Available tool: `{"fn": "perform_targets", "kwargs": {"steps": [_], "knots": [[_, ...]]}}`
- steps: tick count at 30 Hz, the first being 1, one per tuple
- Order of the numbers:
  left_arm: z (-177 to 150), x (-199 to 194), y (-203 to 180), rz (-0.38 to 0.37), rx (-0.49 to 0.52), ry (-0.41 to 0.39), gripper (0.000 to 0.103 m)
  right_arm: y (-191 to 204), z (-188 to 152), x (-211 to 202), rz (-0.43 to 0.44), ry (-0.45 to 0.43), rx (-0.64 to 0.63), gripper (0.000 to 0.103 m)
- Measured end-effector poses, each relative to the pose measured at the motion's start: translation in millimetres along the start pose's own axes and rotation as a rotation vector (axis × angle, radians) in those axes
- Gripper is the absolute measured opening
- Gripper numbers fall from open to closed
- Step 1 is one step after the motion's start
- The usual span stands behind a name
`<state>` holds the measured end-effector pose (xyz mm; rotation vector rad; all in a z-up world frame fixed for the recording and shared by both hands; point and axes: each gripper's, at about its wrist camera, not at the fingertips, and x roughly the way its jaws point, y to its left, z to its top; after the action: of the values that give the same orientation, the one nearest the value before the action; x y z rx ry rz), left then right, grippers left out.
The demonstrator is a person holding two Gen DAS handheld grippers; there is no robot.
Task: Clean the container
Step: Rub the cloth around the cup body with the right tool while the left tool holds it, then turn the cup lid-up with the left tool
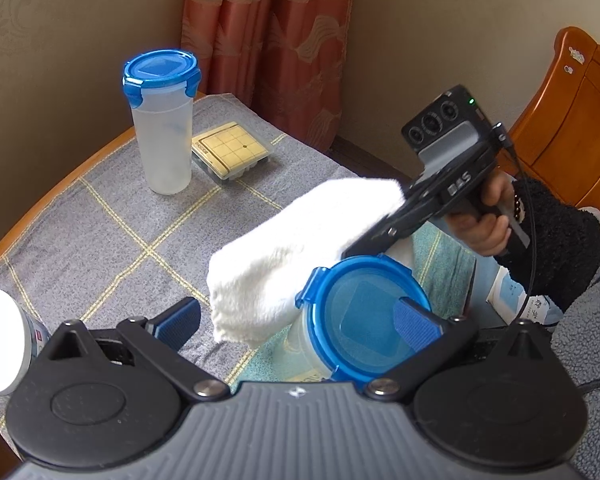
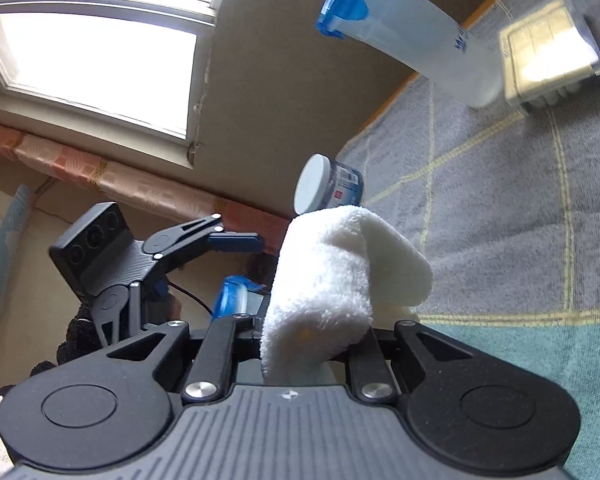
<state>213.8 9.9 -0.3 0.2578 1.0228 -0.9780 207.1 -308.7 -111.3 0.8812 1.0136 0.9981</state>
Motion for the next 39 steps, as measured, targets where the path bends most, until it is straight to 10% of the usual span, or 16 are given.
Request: {"fn": "perform_targets", "kwargs": {"steps": [10, 28, 39], "knots": [[0, -3, -3, 0.018, 0.041, -0.023, 0.103, -20, -15, 2, -0.145, 0.029, 0.037, 0.02], [-8, -11, -21, 0.074, 0.114, -0.111, 0.102, 55, -74, -73, -0.326, -0.191, -0.105, 0.021], [-46, -49, -39, 0.139, 0.021, -0.451, 0.102, 84, -88, -75, -0.321, -0.222, -0.185, 0.021]]}}
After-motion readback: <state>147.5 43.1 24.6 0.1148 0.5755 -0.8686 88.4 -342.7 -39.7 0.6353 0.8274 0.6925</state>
